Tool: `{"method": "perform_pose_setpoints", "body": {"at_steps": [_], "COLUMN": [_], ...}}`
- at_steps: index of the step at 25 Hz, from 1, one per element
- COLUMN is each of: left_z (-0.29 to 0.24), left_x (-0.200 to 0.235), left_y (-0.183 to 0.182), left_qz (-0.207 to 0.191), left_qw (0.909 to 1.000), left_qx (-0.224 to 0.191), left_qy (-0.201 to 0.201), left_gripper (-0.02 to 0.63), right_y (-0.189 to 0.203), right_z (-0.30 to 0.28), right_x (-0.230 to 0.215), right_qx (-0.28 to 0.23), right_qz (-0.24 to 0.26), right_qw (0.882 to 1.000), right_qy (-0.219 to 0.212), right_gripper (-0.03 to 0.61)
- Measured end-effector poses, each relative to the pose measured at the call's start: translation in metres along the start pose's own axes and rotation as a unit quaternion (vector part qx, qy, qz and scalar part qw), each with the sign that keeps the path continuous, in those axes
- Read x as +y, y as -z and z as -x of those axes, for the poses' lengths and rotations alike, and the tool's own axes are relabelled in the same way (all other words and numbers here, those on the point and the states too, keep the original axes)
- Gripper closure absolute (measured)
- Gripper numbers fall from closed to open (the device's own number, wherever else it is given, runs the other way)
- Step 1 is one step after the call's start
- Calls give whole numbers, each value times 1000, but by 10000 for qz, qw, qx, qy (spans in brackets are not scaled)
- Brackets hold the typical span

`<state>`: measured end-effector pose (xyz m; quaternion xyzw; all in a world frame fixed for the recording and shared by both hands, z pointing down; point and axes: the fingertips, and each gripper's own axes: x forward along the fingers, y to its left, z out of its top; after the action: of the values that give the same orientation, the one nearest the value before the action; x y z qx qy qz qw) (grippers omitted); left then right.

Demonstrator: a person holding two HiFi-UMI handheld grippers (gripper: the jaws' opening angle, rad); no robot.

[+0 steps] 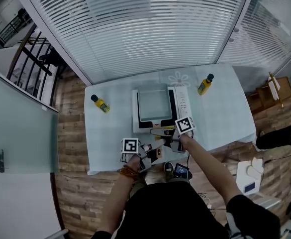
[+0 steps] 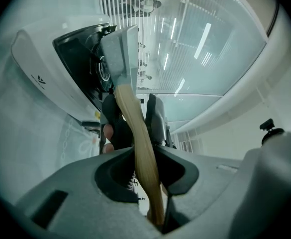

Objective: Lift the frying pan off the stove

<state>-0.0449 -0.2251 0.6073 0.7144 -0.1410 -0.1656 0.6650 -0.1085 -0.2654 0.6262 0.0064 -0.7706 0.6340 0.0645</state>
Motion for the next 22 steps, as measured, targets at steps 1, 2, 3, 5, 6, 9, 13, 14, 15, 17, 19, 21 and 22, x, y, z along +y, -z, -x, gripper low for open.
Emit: {"method": "perform_pose_setpoints", "body": {"at_steps": [1,2,3,5,6,9,13,14,15,17,19,21,22], "left_z": [0,0,0,-1,-2,-4,-4,-4,-4,-6,-6,-5,-4], "left_x": [-2,-4,-6,-14,-20,-38,-55,-58,-62,-76,-90,-102,-107], "left_y": [0,0,0,2,3,5,8,9,9,10,12,17,19], "left_qz": [0,-4,-22,-71,-64,-49,-236,-246,-246,-256,-283,-298,-329], "left_qw": [10000,10000,10000,9999,9999,9997,9993,9993,9993,9990,9986,9982,9979], "left_qx": [7,27,58,122,138,159,239,259,276,282,273,304,350], "left_qy": [11,0,-13,19,71,179,173,128,105,223,361,433,435], "left_gripper": [514,514,514,514,514,514,514,514,516,518,518,518,518], "right_y": [0,-1,-2,-3,-3,-4,-6,-6,-6,-7,-5,-2,0], "right_z": [1,1,1,3,4,5,8,9,9,11,12,12,12], "right_x": [1,3,6,13,17,32,55,62,70,83,96,110,116], "right_qx": [5,14,27,46,41,2,57,62,52,29,19,33,61], "right_qz": [5,26,69,165,195,195,539,595,584,571,584,605,661], "right_qw": [10000,10000,10000,9998,9998,9998,9985,9982,9983,9984,9983,9980,9976], "right_qy": [39,63,65,45,45,24,14,-29,-56,-29,-59,-166,-202], "right_gripper": [398,399,399,397,397,399,397,397,397,397,397,396,396]}}
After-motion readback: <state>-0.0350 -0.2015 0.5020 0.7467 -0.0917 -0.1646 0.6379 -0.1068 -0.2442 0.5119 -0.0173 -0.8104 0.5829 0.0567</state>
